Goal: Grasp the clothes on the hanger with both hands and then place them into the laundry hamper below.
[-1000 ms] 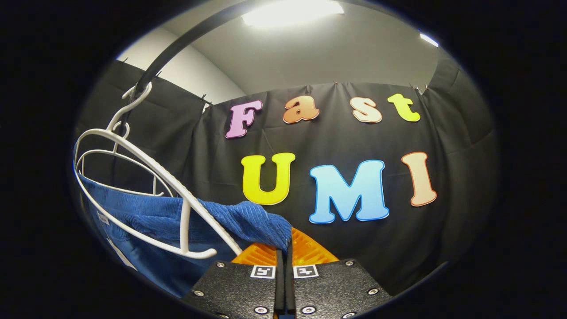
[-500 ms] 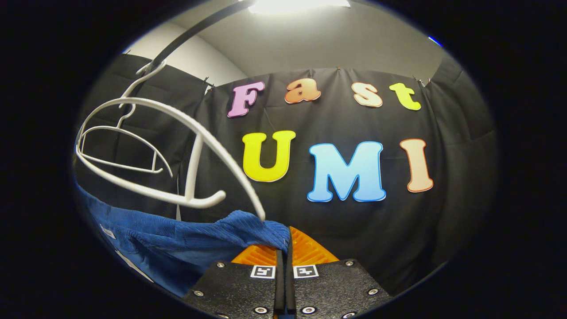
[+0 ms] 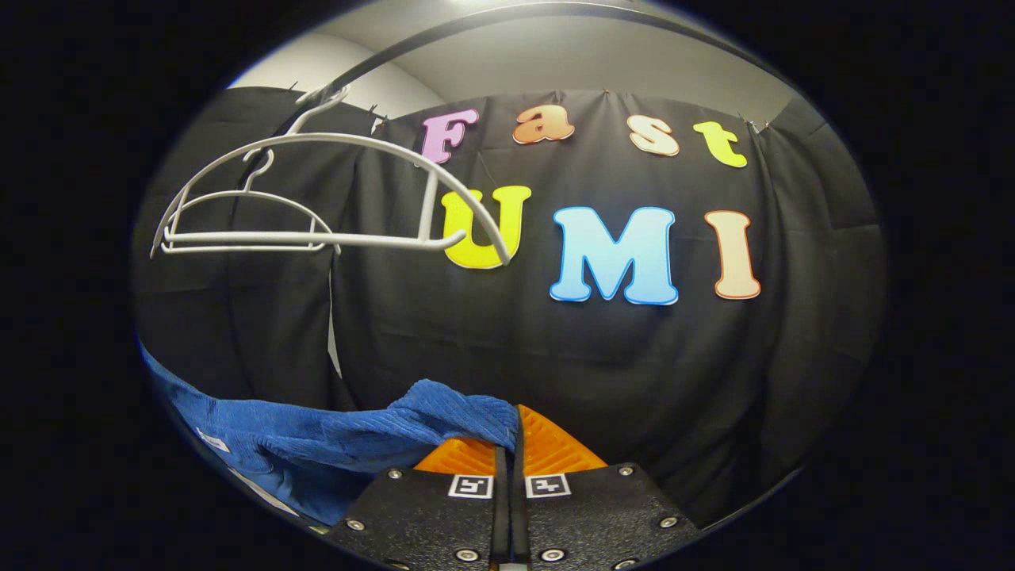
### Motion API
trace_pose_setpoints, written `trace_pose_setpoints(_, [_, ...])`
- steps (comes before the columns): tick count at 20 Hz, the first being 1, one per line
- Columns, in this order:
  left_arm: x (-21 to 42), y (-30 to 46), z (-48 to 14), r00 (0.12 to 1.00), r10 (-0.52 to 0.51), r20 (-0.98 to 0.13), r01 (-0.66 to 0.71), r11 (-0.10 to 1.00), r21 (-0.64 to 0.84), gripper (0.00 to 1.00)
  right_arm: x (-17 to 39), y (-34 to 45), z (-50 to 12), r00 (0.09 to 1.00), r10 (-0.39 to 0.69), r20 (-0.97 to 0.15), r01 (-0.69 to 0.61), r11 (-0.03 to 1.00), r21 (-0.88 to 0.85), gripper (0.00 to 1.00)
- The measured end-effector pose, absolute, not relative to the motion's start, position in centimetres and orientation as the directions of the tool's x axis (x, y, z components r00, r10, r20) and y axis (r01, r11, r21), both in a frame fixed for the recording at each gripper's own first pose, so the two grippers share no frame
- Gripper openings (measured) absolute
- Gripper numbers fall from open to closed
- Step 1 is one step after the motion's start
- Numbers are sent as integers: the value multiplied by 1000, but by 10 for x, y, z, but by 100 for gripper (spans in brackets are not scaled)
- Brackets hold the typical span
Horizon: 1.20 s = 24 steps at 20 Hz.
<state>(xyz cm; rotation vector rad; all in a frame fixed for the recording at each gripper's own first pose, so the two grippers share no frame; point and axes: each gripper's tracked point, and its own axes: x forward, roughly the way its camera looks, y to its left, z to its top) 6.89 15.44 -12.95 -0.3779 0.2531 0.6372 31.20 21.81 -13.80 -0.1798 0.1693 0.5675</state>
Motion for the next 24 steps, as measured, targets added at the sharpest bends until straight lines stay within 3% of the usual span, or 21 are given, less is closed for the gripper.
trace_pose_setpoints(8, [32, 140, -153, 868, 309, -390, -413, 885, -218, 2, 186, 209, -147, 856, 409, -316, -469, 871, -143, 1])
trace_pose_setpoints(16, [28, 84, -169, 910, -27, -413, -87, 963, -255, 1, 71, 227, -159, 854, 346, -389, -409, 908, -90, 1])
trace_pose_setpoints(24, [52, 48, -141, 924, -103, -369, -3, 961, -276, 3, 41, 218, -151, 811, 358, -462, -376, 925, 56, 1])
